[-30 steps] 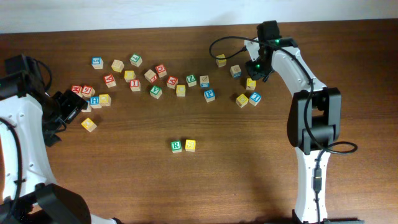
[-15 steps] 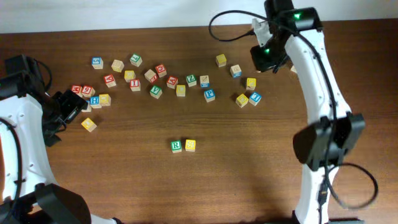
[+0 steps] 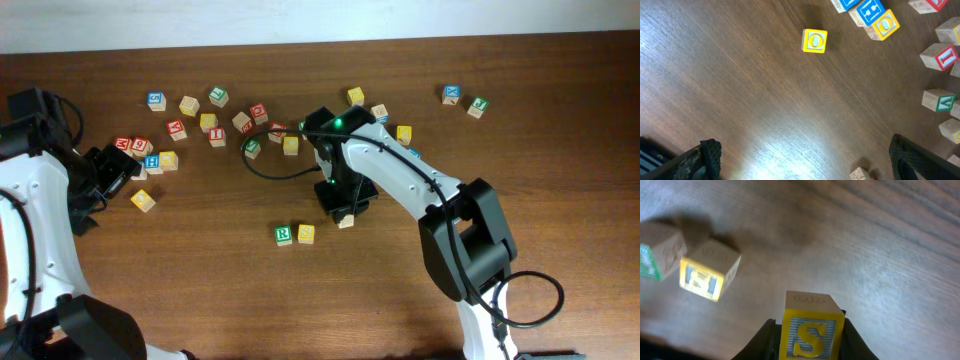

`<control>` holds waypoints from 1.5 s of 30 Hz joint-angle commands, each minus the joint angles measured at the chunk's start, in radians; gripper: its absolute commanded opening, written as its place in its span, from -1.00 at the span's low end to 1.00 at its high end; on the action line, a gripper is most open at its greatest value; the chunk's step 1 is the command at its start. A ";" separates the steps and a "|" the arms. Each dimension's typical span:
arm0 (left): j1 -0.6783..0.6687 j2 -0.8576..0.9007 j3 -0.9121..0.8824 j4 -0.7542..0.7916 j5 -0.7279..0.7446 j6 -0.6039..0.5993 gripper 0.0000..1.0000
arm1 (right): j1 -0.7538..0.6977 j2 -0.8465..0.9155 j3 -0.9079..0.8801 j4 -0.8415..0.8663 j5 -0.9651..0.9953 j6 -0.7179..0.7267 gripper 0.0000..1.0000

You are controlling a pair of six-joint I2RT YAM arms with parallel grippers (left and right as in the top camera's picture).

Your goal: Spell out RSS

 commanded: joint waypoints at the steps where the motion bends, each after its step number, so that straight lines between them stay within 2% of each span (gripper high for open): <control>1: 0.002 -0.006 0.002 0.000 0.000 -0.002 0.98 | 0.032 -0.010 -0.076 0.051 -0.005 0.108 -0.55; 7: 0.002 -0.006 0.002 0.000 0.000 -0.002 0.98 | 0.089 -0.010 -0.109 0.119 -0.004 0.156 -0.44; 11: 0.002 -0.006 0.002 0.000 0.000 -0.002 0.98 | 0.089 -0.010 -0.109 0.127 0.003 0.172 -0.29; 16: 0.002 -0.006 0.002 0.000 0.000 -0.002 0.98 | 0.078 -0.010 -0.100 0.129 0.002 0.172 -0.28; 19: 0.002 -0.006 0.002 0.000 0.000 -0.002 0.98 | 0.017 -0.011 0.031 0.048 0.001 0.147 -0.28; 26: 0.002 -0.006 0.002 0.000 0.000 -0.002 0.98 | -0.187 -0.014 0.603 -0.390 0.022 0.001 -0.32; 27: 0.002 -0.006 0.002 0.000 0.000 -0.002 0.98 | -0.234 -0.034 0.627 -0.388 0.022 -0.024 -0.38; 29: 0.002 -0.006 0.002 0.000 0.000 -0.002 0.98 | -0.349 -0.097 0.627 -0.389 0.012 -0.024 -0.36; 31: 0.002 -0.006 0.002 0.000 0.000 -0.002 0.98 | -0.470 -0.199 0.627 -0.388 -0.080 -0.045 -0.28; 32: 0.002 -0.006 0.002 0.009 0.000 -0.002 0.98 | -0.492 -0.236 0.627 -0.388 -0.083 -0.051 -0.27; 33: 0.002 -0.006 0.002 0.047 0.000 -0.002 0.98 | -0.507 -0.300 0.621 -0.389 -0.074 -0.067 -0.20; 35: 0.002 -0.006 0.002 0.064 0.003 -0.002 0.98 | -0.505 -0.425 0.547 -0.388 -0.016 -0.069 0.24; 37: 0.002 -0.006 0.002 0.066 0.071 -0.002 0.98 | -0.506 -0.525 0.400 -0.388 -0.011 -0.069 0.26; 38: 0.002 -0.006 0.002 0.026 0.142 -0.002 0.98 | -0.506 -0.551 0.319 -0.385 -0.012 -0.069 0.47; 39: 0.000 -0.006 0.002 0.024 0.212 0.002 0.98 | -0.506 -0.557 0.263 -0.384 -0.012 -0.068 0.90; 40: -0.018 -0.006 -0.003 0.023 0.292 0.076 0.89 | -0.505 -0.549 0.180 -0.384 -0.025 -0.065 0.94; 41: -0.065 -0.006 -0.009 0.021 0.299 0.182 0.81 | -0.499 -0.543 0.091 -0.362 -0.060 -0.065 0.77; 42: -0.107 -0.006 -0.021 0.009 0.274 0.194 0.68 | -0.488 -0.542 -0.008 -0.303 -0.100 -0.065 0.57; 43: -0.158 -0.006 -0.046 0.008 0.243 0.193 0.45 | -0.472 -0.542 -0.096 -0.235 -0.125 -0.065 0.15; 44: -0.205 -0.006 -0.072 0.010 0.213 0.192 0.16 | -0.451 -0.542 -0.189 -0.159 -0.156 -0.064 -0.11; 45: -0.272 -0.006 -0.124 0.035 0.172 0.192 -0.39 | -0.421 -0.542 -0.290 -0.071 -0.188 -0.033 -0.40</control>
